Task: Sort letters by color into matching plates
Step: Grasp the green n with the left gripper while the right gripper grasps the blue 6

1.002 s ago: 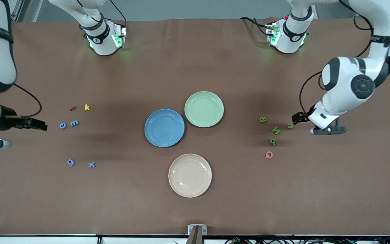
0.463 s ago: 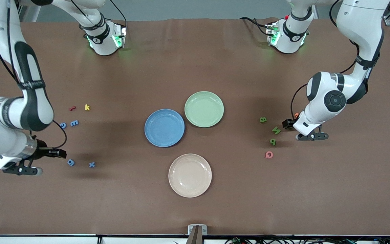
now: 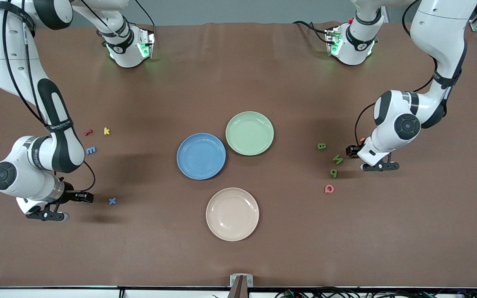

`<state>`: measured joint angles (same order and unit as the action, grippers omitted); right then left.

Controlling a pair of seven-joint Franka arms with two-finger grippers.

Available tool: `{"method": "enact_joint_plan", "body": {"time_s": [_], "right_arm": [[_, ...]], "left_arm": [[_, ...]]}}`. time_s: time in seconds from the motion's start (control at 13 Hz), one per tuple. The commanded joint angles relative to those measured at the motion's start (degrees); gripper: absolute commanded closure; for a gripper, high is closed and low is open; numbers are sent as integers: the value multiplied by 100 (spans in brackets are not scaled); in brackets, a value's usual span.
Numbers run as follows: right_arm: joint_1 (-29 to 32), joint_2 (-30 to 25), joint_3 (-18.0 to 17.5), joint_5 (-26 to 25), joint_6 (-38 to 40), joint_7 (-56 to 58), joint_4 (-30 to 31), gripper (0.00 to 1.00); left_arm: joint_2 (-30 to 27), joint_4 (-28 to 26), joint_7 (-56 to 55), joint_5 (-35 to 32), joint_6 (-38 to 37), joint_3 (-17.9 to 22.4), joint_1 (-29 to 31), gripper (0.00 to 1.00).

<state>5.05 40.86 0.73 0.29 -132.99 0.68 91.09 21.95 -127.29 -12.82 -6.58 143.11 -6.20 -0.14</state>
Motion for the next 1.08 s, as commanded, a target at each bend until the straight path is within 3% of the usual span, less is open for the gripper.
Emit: {"method": "enact_joint_plan", "body": {"time_s": [0.0, 0.31, 0.69, 0.77, 0.85, 1.0], "right_arm": [[66, 176, -37, -204, -113, 55, -109, 34], [154, 352, -37, -284, -341, 55, -109, 34], [154, 466, -37, -266, -368, 37, -109, 34], [154, 475, -37, -266, -368, 46, -109, 38], [154, 475, -37, -266, -351, 46, -109, 49], [163, 475, -37, -266, -325, 55, -109, 82]], "left_arm": [[107, -129, -107, -133, 340, -22, 23, 19], [230, -173, -98, -133, 507, -13, 31, 32], [240, -182, -98, -125, 534, -13, 32, 59], [240, -182, -98, -125, 534, -13, 32, 64], [240, -182, -98, -125, 525, -13, 32, 68], [240, -182, -98, -133, 525, -13, 32, 75]]}}
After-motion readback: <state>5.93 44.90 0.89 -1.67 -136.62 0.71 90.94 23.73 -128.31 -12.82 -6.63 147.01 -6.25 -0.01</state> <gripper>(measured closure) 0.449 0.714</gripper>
